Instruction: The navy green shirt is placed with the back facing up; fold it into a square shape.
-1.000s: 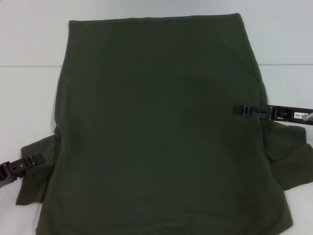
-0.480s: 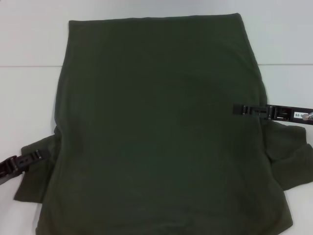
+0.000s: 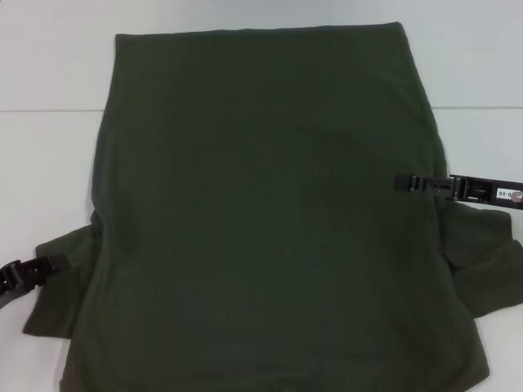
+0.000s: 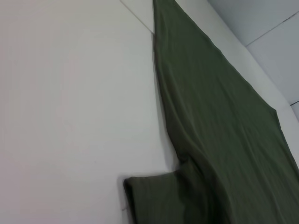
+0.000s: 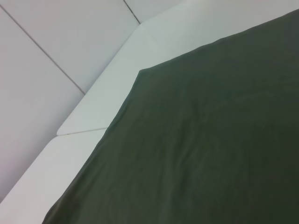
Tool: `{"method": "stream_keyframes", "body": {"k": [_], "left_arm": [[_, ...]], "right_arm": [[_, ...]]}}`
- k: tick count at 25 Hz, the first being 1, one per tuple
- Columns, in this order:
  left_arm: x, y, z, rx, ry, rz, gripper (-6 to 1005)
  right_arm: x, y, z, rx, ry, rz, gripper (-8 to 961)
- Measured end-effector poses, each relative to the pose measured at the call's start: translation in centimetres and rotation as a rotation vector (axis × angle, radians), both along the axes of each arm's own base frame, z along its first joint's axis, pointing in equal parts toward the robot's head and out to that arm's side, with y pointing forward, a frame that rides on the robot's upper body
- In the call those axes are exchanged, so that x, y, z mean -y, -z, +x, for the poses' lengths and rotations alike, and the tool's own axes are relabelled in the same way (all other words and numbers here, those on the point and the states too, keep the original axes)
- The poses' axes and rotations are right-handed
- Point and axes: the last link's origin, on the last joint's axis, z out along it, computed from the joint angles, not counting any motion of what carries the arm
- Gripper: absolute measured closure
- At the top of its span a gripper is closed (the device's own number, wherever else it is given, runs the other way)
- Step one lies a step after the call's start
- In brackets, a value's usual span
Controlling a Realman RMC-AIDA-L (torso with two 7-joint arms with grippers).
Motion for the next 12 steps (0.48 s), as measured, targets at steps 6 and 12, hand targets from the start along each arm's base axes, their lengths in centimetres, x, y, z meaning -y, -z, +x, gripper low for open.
{"method": "stream_keyframes", "body": {"k": [6,12], "left_arm": [[-0.07,0.07,0.11,0.001,0.005,-0.005,570],[-0.37,0.06,0.33,0.001,0.014,-0.007,724]], "right_arm": [[0.04,-0.06,0.16,-0.005,0.005,0.003,39],[0.03,-0.06,0.16,-0.007,0.006,0.004,39]]}}
